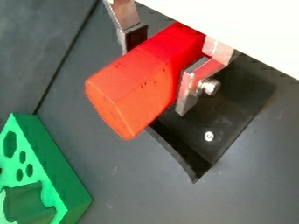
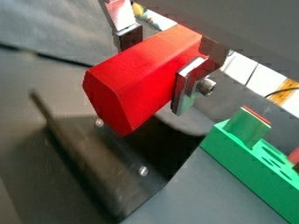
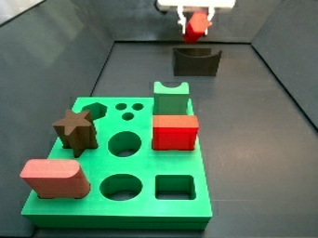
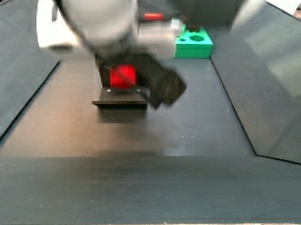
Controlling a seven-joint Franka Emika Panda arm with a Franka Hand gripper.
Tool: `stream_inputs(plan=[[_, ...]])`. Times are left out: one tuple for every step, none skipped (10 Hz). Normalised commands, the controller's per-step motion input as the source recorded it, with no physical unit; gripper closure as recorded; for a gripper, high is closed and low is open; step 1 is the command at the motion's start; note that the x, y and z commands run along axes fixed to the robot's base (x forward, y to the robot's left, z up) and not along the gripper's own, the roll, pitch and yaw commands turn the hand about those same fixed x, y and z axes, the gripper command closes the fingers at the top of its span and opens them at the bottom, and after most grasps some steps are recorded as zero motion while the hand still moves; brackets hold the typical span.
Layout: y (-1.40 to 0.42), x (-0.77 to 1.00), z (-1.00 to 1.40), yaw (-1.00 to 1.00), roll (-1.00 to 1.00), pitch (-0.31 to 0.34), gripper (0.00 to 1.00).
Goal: Pick up the hexagon object. Move up. Place the hexagon object on the fixture. Regrasp the hexagon object. Move to above the board. Insert the hexagon object.
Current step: Place the hexagon object on the fixture.
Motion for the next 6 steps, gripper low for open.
stream_inputs(plan=[[0.10,0.15,-1.00,-0.17,-0.59,0.050,1.00],[0.10,0.16,-1.00,-0.15,-0.35,0.022,1.00],[0.10,0.17,-1.00,-0.14,-0.26,0.011,1.00],[0.12,0.15,-0.88,-0.11,-0.15,-0.022,1.00],[0.15,0.12,-0.82,-0.10,-0.12,-0.043,1.00],[0.15,0.12,-0.82,-0.10,-0.12,-0.043,1.00]])
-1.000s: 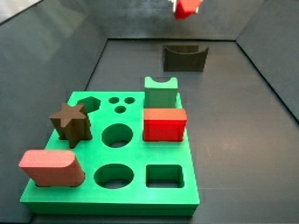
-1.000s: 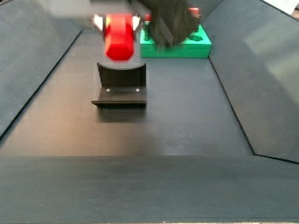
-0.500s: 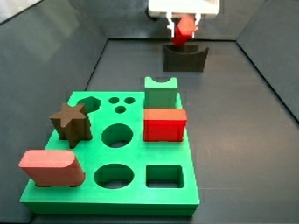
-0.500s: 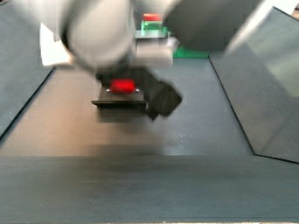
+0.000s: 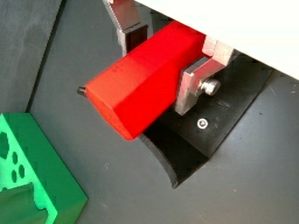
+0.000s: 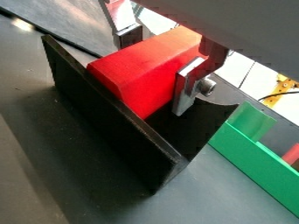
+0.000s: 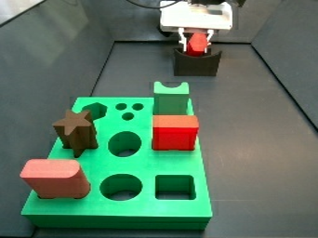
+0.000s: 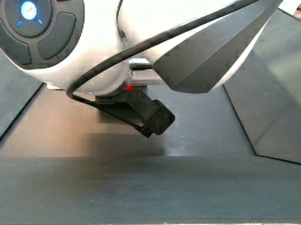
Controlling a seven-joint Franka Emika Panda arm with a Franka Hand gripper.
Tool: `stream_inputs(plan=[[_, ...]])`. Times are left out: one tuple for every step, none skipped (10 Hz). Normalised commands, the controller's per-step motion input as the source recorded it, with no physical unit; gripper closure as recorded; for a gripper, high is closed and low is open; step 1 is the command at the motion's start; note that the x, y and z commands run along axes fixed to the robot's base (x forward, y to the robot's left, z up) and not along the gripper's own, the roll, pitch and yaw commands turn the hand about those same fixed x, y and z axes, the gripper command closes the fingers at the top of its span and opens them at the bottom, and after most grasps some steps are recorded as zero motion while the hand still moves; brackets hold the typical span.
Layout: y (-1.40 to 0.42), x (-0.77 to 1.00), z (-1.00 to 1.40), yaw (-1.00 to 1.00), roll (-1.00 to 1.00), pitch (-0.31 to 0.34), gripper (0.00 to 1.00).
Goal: Pick up the hexagon object. Move up. Place the hexagon object on the fixture. Regrasp the hexagon object. Move to above the board. Insert the hexagon object.
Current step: Place the hexagon object on the fixture, then regrasp the hexagon object.
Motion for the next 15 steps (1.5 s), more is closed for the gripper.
stream_inputs(plan=[[0.19,0.11,-0.81,-0.09,-0.10,-0.056,1.00],[0.19,0.12,-0.79,-0.09,-0.11,-0.058,1.00],[-0.50,0.00,-0.17,0.00,0.00,0.000,1.00],[0.00,0.00,0.00,0.00,0.00,0.000,0.00],[0.00,0.00,1.00,0.05,-0.05,0.043,0.00],[0.00,-0.01,1.00,0.05,-0.04,0.041,0.00],[0.00,-0.02,1.00,0.04,-0.03,0.039,0.00],[0.00,-0.03,1.00,0.03,-0.01,0.033,0.00],[0.00,-0.04,1.00,0.02,0.00,0.029,0.00],[0.01,-0.04,0.83,0.01,0.00,0.026,0.00],[0.01,-0.04,0.64,0.00,0.00,0.024,0.00],[0.01,-0.04,0.45,0.00,0.01,0.023,0.00],[0.00,-0.04,0.25,0.00,0.01,0.022,0.00],[-1.00,-0.08,0.86,0.02,1.00,0.035,0.00],[-1.00,-0.07,0.81,0.02,1.00,0.034,0.00]])
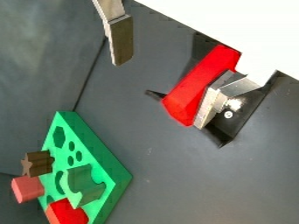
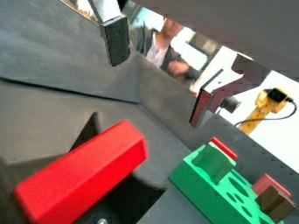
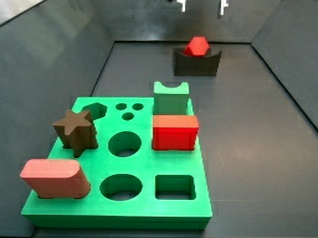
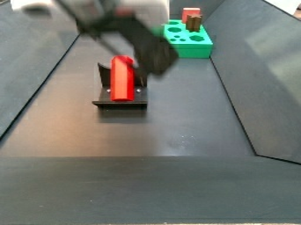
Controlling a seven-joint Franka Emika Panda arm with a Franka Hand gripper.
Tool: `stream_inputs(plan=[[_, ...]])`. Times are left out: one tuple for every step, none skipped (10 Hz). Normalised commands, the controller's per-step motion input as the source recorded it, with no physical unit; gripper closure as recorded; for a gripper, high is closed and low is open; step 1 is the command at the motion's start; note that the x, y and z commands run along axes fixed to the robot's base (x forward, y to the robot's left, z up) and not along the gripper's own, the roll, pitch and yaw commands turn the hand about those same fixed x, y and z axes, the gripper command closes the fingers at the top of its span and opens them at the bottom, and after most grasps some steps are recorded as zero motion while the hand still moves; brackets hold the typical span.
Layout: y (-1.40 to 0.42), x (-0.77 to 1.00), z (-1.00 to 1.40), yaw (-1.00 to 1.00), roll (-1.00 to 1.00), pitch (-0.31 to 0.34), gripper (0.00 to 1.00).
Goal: Pick up the hexagon object. Move up. Place the hexagon object on the fixture. Regrasp the hexagon object. Move to above the board. Insert the hexagon object.
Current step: Regrasp the hexagon object.
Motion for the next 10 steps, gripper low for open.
stream_inputs(plan=[[-1.00,-0.10,0.78,0.02,1.00,0.025,0.00],[-0.82,-0.11,0.54,0.02,1.00,0.014,0.00],[-0.65,-0.08,0.32,0.02,1.00,0.012,0.00],[-0.53,-0.06,0.16,0.02,1.00,0.011,0.00],[-0.28,-0.01,0.03,0.02,1.00,0.011,0.00],[-0.07,-0.01,0.04,0.02,1.00,0.012,0.00],[-0.02,-0.01,0.02,0.02,1.00,0.011,0.00],[-0.05,-0.01,0.01,0.02,1.00,0.007,0.00],[-0.03,-0.02,0.01,0.02,1.00,0.001,0.00],[-0.03,-0.02,0.00,0.02,1.00,-0.002,0.00]])
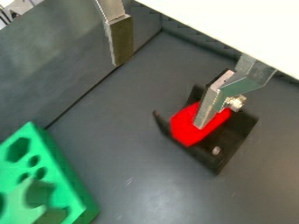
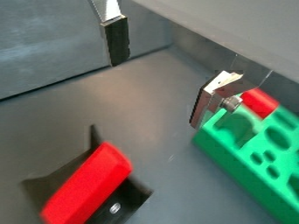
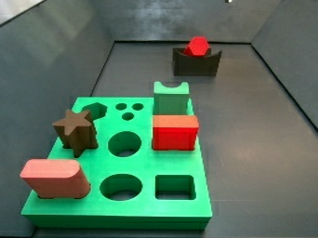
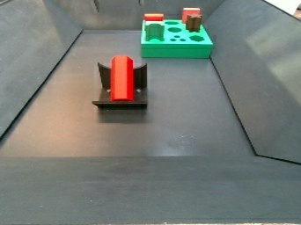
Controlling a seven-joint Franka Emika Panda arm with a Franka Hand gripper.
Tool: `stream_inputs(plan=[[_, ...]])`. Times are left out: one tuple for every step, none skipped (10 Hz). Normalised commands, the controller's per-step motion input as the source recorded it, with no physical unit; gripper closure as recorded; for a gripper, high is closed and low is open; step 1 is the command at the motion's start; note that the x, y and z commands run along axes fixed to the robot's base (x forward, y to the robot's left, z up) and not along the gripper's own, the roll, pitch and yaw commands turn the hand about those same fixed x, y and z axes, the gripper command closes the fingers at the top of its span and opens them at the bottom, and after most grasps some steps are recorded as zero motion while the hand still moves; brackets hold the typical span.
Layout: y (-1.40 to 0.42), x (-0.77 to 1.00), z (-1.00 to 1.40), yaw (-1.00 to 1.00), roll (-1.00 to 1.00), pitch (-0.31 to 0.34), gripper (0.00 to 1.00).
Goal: Pick up the hexagon object. Move up. Place the hexagon object on the fixture. Regrasp the hexagon object. Move to above the board. Insert the hexagon object.
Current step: Regrasp the hexagon object.
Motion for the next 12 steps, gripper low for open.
stream_inputs(plan=[[-0.02,-0.02,-0.01,0.02,1.00,-0.009,0.00],[-0.02,-0.02,-0.01,0.02,1.00,-0.013,0.00],[-0.02,-0.02,0.00,0.02,1.00,-0.015,0.00],[-0.02,-0.02,0.00,0.03,1.00,-0.014,0.00],[-0.02,-0.01,0.01,0.03,1.00,-0.010,0.00],[-0.01,0.00,0.01,0.03,1.00,-0.005,0.00],[-0.02,0.01,-0.01,0.03,1.00,0.000,0.00],[-0.02,0.02,-0.01,0.03,1.00,0.005,0.00],[-0.03,0.05,-0.02,0.04,1.00,0.020,0.00],[-0.03,0.05,-0.02,0.04,1.00,0.027,0.00],[-0.03,0.06,-0.02,0.04,1.00,0.040,0.00],[-0.03,0.08,-0.02,0.05,1.00,0.063,0.00]])
